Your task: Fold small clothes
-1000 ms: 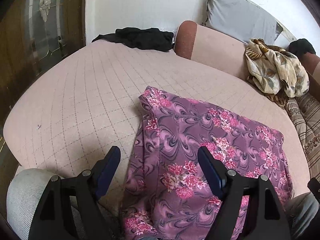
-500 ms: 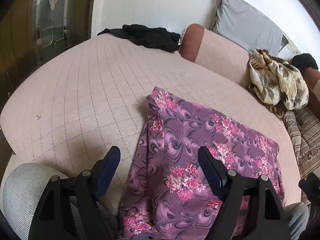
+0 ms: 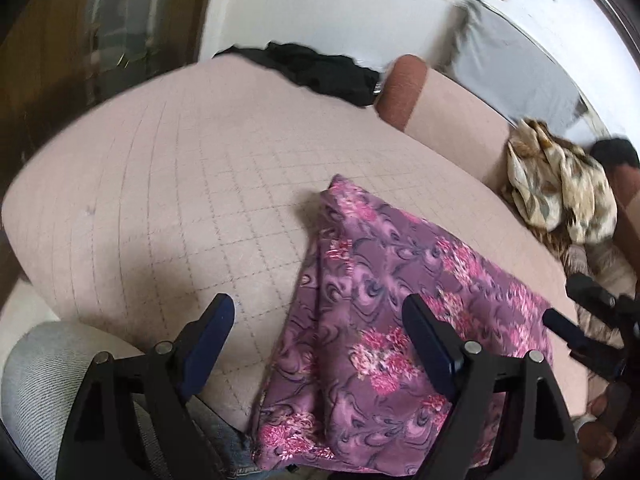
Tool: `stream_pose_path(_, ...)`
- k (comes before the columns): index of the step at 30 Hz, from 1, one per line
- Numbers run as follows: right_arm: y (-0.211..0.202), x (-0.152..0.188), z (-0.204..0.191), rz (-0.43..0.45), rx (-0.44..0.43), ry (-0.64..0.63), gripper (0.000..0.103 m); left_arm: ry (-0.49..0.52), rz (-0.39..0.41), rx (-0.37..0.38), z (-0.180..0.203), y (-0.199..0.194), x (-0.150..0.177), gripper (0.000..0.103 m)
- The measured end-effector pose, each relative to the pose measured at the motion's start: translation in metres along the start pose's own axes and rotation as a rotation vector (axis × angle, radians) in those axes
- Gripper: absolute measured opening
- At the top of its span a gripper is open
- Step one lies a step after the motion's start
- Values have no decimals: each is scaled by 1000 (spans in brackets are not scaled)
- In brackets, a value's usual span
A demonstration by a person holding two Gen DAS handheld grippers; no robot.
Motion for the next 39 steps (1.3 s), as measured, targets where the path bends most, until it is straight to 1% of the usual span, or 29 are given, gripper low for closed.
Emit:
stream_pose_path(2, 9, 3, -3, -14, -16, 11, 84, -44, -46, 0, -8, 8, 2, 85)
stream_pose_path(5, 25, 8, -1, -41, -43, 48, 84, -12, -56, -24, -5, 14, 5, 85)
stream_pose_path(7, 31, 12, -1, -52, -52, 70, 84, 10, -80, -23, -1, 20, 8, 85)
stream_pose_path(9, 35, 11, -2, -61, -53, 71, 84, 30, -147, -36, 0, 33, 17, 85)
stream_pose_path(11, 39, 9, -4, -68, -44, 61, 84, 27, -207, -40, -4, 43, 25, 85)
stream_pose_path(13, 47, 4, -6, -82, -39, 49, 84, -3, -300, -19, -10, 52, 38, 85)
stream_pose_path(15, 56, -1, -10, -102, -31, 34, 84, -44, -367, 10, -17, 59, 48, 85)
stream_pose_path(17, 67, -4, -17, -135, -34, 24, 84, -61, -393, 28, -19, 61, 52, 85)
stream_pose_path(18, 74, -5, -21, -156, -42, 21, 84, -64, -400, 44, -18, 61, 54, 83)
stream_pose_path(19, 84, -6, -27, -187, -48, 23, 84, -70, -408, 63, -16, 60, 56, 78)
stream_pose_path(20, 92, -6, -30, -212, -49, 25, 84, -75, -416, 73, -16, 59, 58, 47)
stream_pose_path(21, 99, -4, -33, -244, -52, 28, 84, -77, -430, 85, -15, 59, 60, 28)
stream_pose_path(22, 106, -1, -37, -284, -58, 38, 84, -93, -449, 121, -12, 60, 62, 18)
stream_pose_path(23, 115, 4, -42, -336, -75, 53, 84, -117, -469, 159, -9, 60, 64, 13)
stream_pose_path(25, 128, 12, -53, -422, -106, 78, 84, -177, -465, 194, -11, 57, 61, 12)
stream_pose_path(26, 134, 14, -56, -449, -100, 76, 84, -198, -457, 217, -11, 54, 60, 12)
stream_pose_path(28, 147, 19, -65, -513, -72, 52, 84, -252, -414, 273, -11, 43, 54, 12)
stream_pose_path(30, 163, 25, -72, -582, -21, 23, 84, -288, -377, 317, -11, 33, 50, 12)
stream_pose_path(33, 192, 33, -85, -668, 72, -63, 83, -277, -357, 312, -11, 29, 50, 11)
stream_pose_path(35, 211, 39, -88, -723, 137, -133, 78, -272, -350, 317, -10, 27, 48, 11)
stream_pose_path(37, 227, 44, -87, -763, 192, -186, 77, -254, -331, 311, -9, 24, 46, 11)
stream_pose_path(38, 233, 50, -84, -791, 219, -212, 68, -245, -328, 305, -8, 24, 46, 11)
stream_pose_path(39, 237, 52, -82, -806, 255, -251, 61, -238, -329, 294, -9, 24, 48, 11)
Point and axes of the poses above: each gripper's, at about its wrist camera, not at the fingertips, and y roughly the way its jaws point, z to its right, x to its underside, the point moved 10 cm from there along y, roughly the way its jaws point, and after that the axes turned 6 degrees about -y, right-handed, at the moved point
